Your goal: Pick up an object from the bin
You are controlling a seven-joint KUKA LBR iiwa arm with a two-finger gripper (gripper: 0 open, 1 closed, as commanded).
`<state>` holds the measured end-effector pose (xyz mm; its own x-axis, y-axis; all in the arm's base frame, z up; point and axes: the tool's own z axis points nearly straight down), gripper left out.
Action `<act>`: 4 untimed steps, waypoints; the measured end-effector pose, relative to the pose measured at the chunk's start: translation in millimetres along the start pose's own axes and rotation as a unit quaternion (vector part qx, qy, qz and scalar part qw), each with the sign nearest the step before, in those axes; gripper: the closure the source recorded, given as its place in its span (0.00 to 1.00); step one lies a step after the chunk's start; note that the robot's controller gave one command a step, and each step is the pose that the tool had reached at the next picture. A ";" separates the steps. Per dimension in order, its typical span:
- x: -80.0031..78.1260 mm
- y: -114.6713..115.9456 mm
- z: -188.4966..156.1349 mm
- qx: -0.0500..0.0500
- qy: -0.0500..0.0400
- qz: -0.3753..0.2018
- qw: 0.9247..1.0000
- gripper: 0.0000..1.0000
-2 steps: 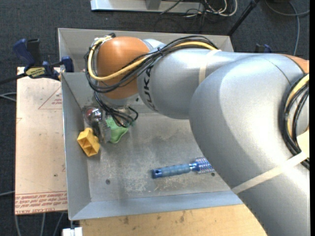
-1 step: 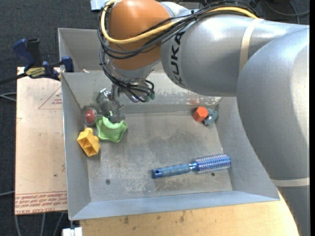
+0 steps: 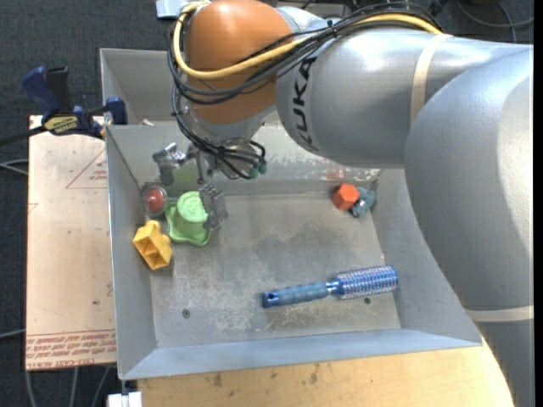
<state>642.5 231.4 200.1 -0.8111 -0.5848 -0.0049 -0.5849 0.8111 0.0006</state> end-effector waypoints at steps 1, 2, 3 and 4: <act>19.5 36.4 106.9 -0.002 0.004 -0.236 0.972 0.00; 46.2 45.9 130.2 -0.002 0.003 -0.248 0.969 0.00; 44.7 45.3 128.7 -0.001 0.001 -0.247 0.969 1.00; 32.8 26.8 -58.2 0.003 -0.004 -0.316 0.949 1.00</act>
Offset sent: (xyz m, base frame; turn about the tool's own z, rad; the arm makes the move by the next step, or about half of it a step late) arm -0.0353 0.0181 -0.1041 -0.4793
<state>600.1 233.8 258.1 -0.2988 -0.9543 -0.0094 -0.9542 0.2989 -0.0095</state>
